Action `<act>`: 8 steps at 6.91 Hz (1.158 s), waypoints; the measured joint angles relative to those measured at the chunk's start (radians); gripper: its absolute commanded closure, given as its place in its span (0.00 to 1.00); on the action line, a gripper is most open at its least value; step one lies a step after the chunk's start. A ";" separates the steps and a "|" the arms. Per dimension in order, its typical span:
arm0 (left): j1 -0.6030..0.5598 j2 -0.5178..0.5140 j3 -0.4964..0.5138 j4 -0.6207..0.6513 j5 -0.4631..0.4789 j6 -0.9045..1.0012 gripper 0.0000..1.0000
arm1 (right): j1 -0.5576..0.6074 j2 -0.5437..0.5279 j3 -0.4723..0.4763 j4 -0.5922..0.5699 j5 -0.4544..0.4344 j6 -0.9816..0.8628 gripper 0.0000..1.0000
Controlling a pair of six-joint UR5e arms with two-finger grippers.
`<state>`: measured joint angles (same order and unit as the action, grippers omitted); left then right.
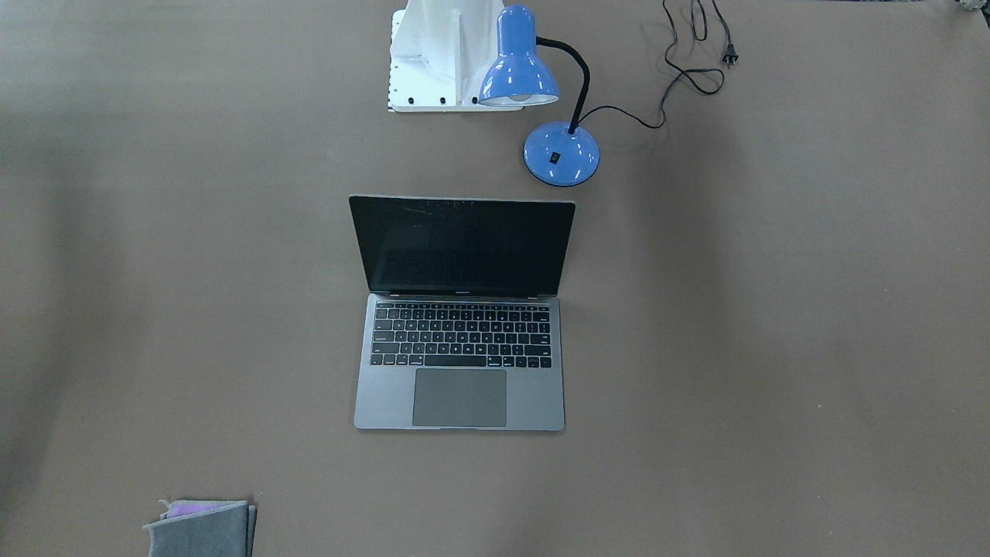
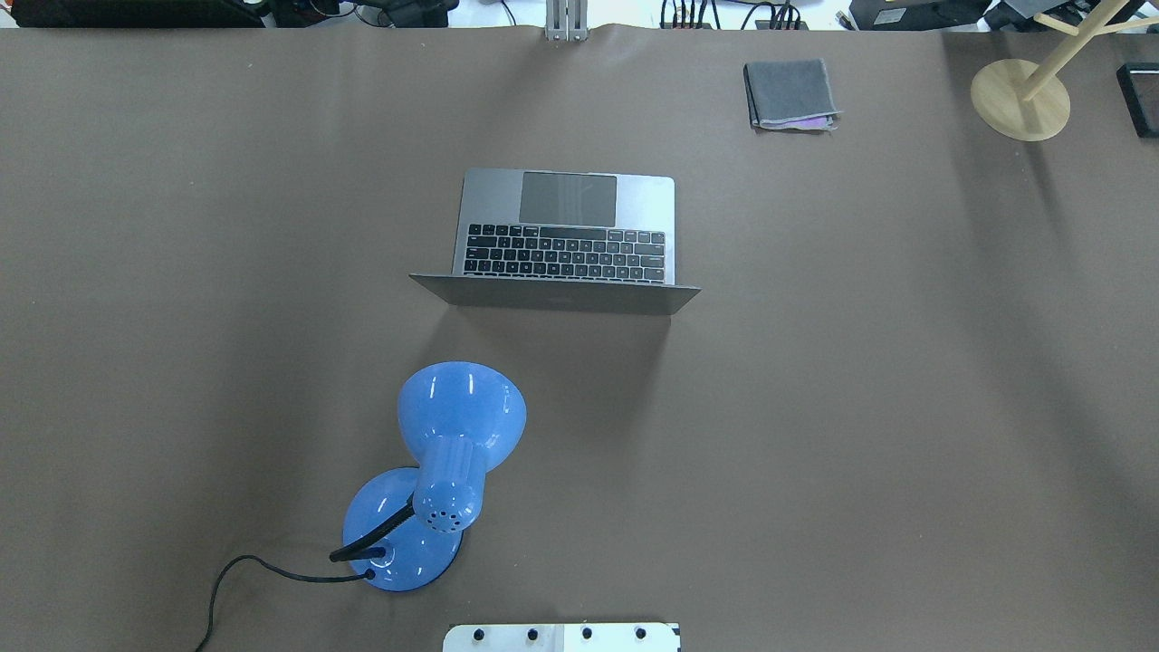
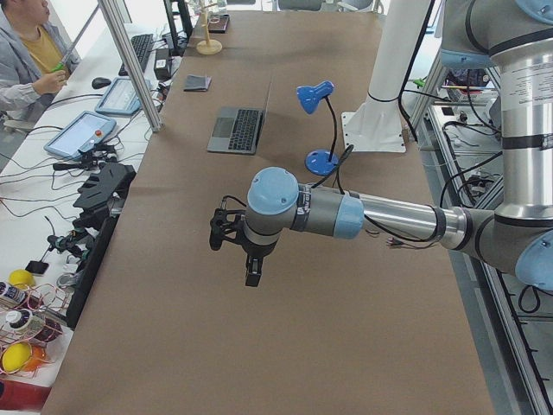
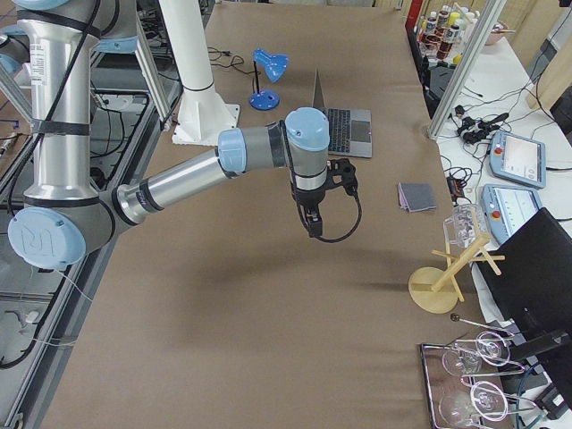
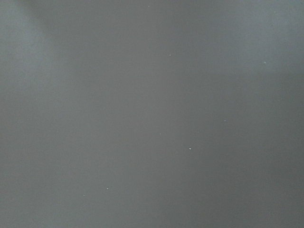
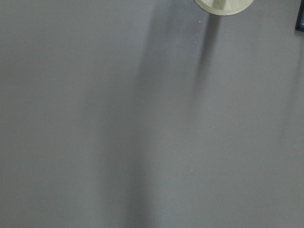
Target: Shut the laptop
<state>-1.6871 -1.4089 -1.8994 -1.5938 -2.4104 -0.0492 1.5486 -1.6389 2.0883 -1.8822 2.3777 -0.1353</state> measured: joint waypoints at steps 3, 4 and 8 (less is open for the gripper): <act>0.004 0.000 -0.008 -0.001 0.000 0.005 0.02 | -0.001 -0.003 0.001 0.000 0.005 -0.001 0.00; 0.005 -0.002 -0.005 0.000 -0.001 0.005 0.02 | -0.001 -0.007 0.001 0.001 0.008 -0.005 0.00; 0.023 -0.045 -0.012 0.101 0.060 0.046 0.02 | -0.001 -0.012 -0.003 0.001 0.009 0.007 0.00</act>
<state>-1.6638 -1.4541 -1.9118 -1.4928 -2.3502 -0.0031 1.5478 -1.6507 2.0854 -1.8810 2.3863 -0.1287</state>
